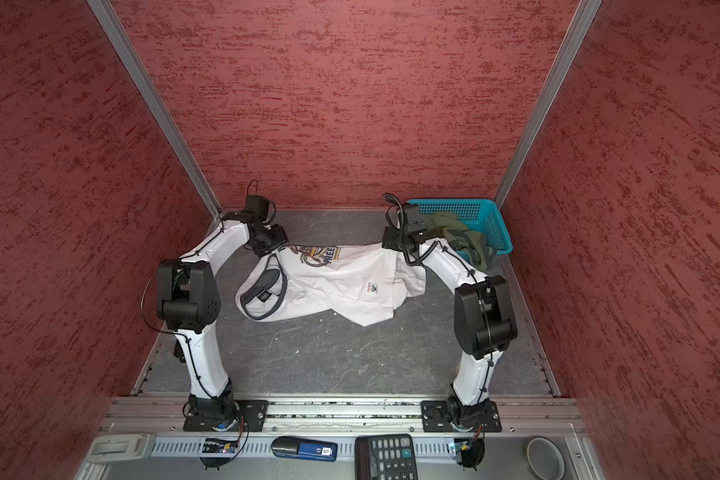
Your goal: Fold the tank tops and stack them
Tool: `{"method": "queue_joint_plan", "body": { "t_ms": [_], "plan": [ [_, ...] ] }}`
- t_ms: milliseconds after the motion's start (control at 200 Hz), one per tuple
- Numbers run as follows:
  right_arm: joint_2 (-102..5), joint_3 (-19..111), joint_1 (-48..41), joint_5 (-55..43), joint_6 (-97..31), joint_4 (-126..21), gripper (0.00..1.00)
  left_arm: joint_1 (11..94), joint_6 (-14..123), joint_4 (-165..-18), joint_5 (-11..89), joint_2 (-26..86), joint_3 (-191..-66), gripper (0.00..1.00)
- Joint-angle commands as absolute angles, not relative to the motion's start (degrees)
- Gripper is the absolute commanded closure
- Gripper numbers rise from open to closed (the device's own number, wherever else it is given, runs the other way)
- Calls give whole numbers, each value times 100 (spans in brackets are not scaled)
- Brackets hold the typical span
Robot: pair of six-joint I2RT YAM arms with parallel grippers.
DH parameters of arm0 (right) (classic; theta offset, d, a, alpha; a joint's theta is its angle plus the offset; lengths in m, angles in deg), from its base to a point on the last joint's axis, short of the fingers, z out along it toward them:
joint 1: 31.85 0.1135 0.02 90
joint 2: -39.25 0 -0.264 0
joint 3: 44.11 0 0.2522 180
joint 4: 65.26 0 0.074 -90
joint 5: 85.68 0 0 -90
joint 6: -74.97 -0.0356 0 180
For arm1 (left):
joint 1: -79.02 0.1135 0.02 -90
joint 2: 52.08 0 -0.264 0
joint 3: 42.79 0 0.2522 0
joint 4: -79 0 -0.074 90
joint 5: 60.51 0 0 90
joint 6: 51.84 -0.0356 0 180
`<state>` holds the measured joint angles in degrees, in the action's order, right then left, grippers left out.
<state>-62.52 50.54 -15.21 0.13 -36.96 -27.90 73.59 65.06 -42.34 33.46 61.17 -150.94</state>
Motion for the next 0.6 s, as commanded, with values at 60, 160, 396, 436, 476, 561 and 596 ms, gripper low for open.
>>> {"method": "queue_joint_plan", "body": {
  "t_ms": [60,160,396,436,476,561,596],
  "plan": [
    [-5126,3939,-1525,-202,-3660,-2789,33,7288,6447,-4381,3451,4875,-13948,21],
    [-4549,3050,-1474,-661,-3883,-3058,35,7207,6514,-4631,3680,4449,-13112,21],
    [-3893,1769,-1340,-922,-4241,-3451,44,6892,6363,-4881,3886,4738,-12572,39],
    [-3896,1672,-1327,-967,-4274,-3525,45,6858,6360,-4925,3906,4842,-12583,42],
    [-3911,1574,-1318,-1008,-4321,-3604,47,6824,6365,-4995,3905,4925,-12605,45],
    [-3980,1463,-1262,-1062,-4377,-3725,49,6795,6404,-5033,3865,5116,-12694,51],
    [-4006,1426,-1231,-1050,-4393,-3753,49,6795,6416,-5041,3844,5185,-12733,52]
  ]
}}
